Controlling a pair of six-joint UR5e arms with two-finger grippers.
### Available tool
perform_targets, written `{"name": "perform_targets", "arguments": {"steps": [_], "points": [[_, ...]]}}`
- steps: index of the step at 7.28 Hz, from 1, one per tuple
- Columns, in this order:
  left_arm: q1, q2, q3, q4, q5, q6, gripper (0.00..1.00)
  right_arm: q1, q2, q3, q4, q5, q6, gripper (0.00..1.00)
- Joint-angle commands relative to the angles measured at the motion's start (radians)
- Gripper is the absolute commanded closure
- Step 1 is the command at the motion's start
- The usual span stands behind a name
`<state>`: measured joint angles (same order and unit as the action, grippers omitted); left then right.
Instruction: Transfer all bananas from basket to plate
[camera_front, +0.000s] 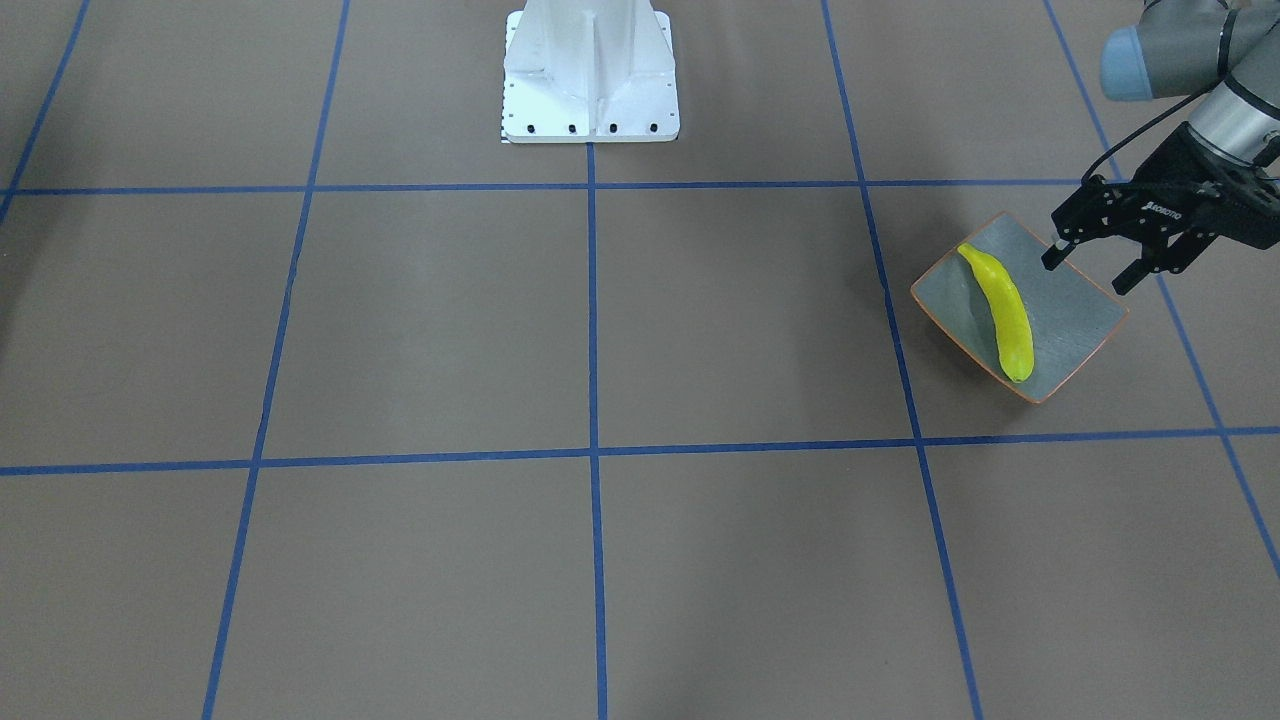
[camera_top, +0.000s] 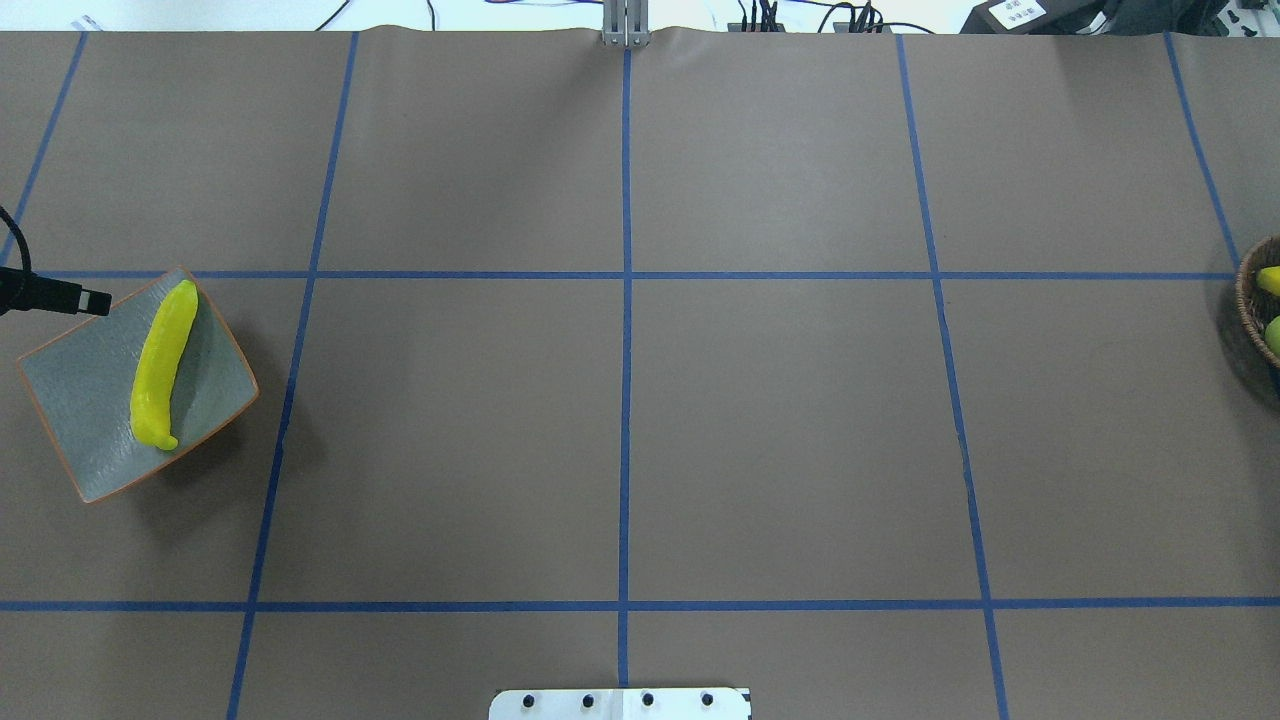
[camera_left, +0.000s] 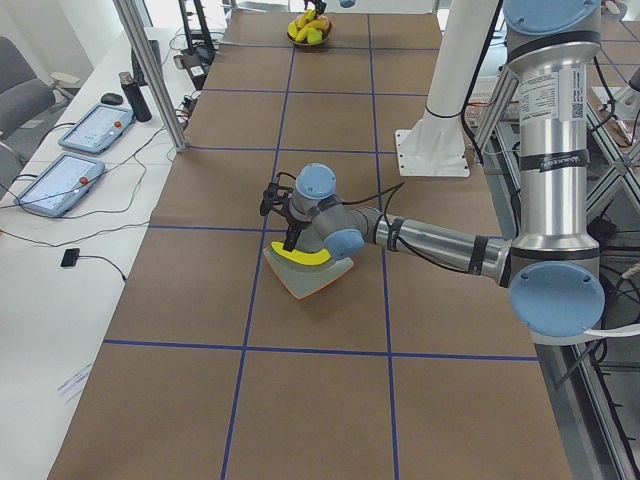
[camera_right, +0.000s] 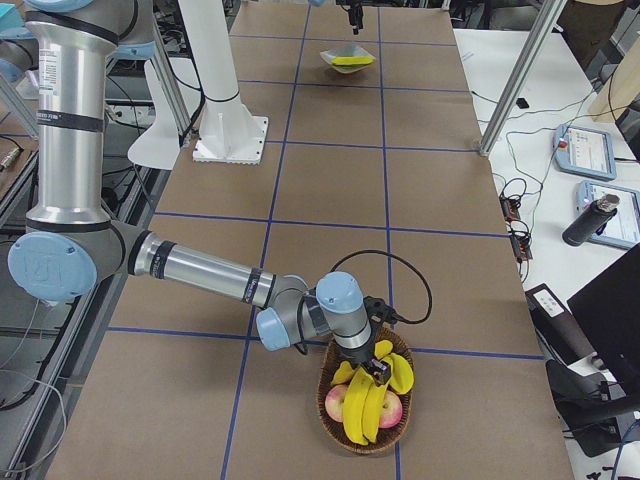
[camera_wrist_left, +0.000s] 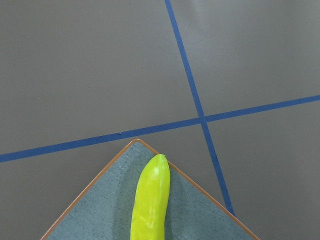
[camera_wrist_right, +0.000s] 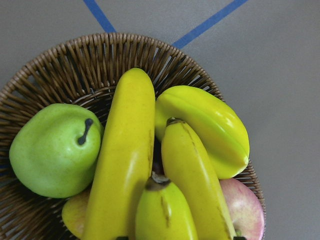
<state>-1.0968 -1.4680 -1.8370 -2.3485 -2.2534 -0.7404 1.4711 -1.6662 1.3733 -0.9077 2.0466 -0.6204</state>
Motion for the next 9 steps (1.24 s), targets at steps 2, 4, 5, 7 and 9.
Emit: {"name": "perform_targets", "arguments": {"steps": [2, 4, 5, 7, 9], "points": [[0.0, 0.0, 0.001, 0.0, 0.0, 0.001, 0.0, 0.0, -0.013, -0.003, 0.004, -0.022, -0.004, 0.36], [0.0, 0.0, 0.001, 0.0, 0.0, 0.001, 0.0, 0.0, -0.012, -0.002, 0.004, -0.02, -0.001, 0.64], [0.0, 0.0, -0.001, 0.0, 0.0, 0.001, 0.0, 0.0, -0.01, 0.007, 0.003, -0.017, -0.001, 0.82], [0.0, 0.0, -0.001, 0.0, 0.0, -0.001, 0.0, 0.0, -0.001, 0.012, 0.003, -0.013, -0.002, 1.0], [0.0, 0.0, -0.002, 0.0, -0.009, -0.001, 0.0, 0.014, 0.003, 0.01, 0.003, -0.014, -0.01, 1.0]]}}
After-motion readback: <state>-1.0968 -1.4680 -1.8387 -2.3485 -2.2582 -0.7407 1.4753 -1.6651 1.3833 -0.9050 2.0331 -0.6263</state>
